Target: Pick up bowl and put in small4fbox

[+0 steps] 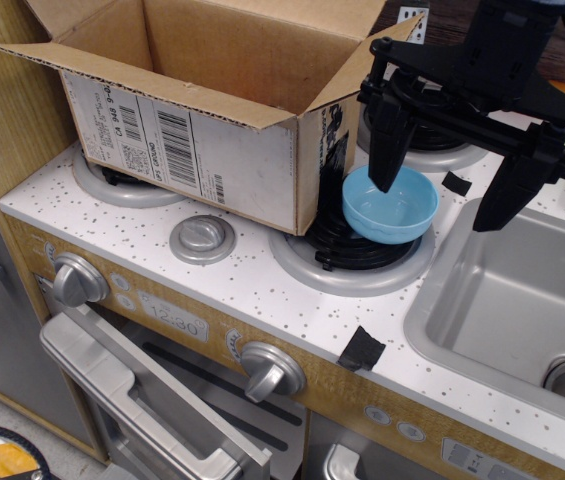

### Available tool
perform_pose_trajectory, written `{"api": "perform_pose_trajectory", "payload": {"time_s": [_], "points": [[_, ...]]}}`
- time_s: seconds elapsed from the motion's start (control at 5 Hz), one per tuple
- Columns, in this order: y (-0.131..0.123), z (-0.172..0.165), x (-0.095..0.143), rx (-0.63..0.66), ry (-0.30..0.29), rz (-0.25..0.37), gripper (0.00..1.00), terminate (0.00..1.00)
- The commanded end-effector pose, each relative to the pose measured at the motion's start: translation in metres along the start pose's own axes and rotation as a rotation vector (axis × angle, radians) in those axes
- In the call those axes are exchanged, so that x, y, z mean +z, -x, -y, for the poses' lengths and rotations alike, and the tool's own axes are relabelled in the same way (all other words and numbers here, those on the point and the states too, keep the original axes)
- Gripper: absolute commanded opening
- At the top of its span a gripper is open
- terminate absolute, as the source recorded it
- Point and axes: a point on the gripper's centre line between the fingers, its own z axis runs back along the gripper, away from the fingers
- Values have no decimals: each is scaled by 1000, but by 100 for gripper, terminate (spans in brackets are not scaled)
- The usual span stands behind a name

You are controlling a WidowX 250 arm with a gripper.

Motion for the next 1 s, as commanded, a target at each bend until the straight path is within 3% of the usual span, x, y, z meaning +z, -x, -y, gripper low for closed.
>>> {"api": "perform_pose_trajectory", "payload": {"time_s": [0.0,0.2,0.4,0.8], "points": [[0,0,0,0,0,0,100,0],[-23,8,-11,-208,-71,139,100,0],[-42,18,-17,-299,-119,244,100,0],[-83,13,-48,-413,-142,393,100,0]]}}
